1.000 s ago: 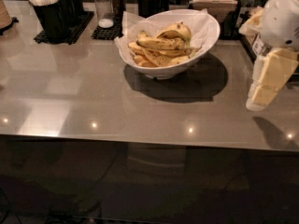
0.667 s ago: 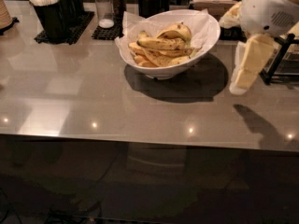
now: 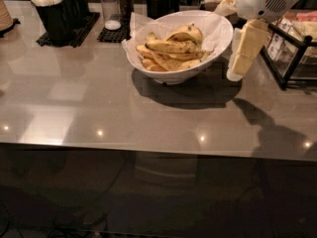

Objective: Pick banana from white bowl

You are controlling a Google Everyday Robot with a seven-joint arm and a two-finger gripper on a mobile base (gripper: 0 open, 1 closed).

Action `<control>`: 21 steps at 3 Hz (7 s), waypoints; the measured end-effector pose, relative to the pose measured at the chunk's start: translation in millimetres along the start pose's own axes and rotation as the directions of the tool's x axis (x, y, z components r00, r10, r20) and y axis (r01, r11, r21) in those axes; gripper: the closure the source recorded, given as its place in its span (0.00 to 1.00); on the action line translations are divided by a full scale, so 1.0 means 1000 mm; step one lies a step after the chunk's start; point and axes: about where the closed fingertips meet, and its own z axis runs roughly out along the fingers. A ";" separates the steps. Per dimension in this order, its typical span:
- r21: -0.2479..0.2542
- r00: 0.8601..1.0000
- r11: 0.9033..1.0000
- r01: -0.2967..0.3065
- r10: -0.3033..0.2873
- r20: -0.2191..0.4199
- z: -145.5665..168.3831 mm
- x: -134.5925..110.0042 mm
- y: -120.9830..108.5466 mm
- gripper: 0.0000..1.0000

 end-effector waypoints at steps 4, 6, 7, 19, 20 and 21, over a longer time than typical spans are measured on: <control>0.020 0.995 0.998 0.065 -0.066 0.078 0.038 -0.024 -0.108 0.00; 0.088 0.988 0.996 0.035 -0.048 0.145 0.045 -0.025 -0.135 0.00; 0.058 0.982 0.998 0.024 -0.034 0.187 0.070 -0.025 -0.147 0.00; -0.044 0.969 0.988 0.145 -0.133 0.208 0.148 -0.082 -0.148 1.00; 0.015 0.962 0.992 0.127 -0.127 0.244 0.140 -0.084 -0.156 1.00; 0.132 0.914 0.981 0.141 -0.181 0.363 0.115 -0.085 -0.153 1.00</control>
Offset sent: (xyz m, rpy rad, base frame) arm 0.0760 0.0065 0.0126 0.0508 0.0255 0.1002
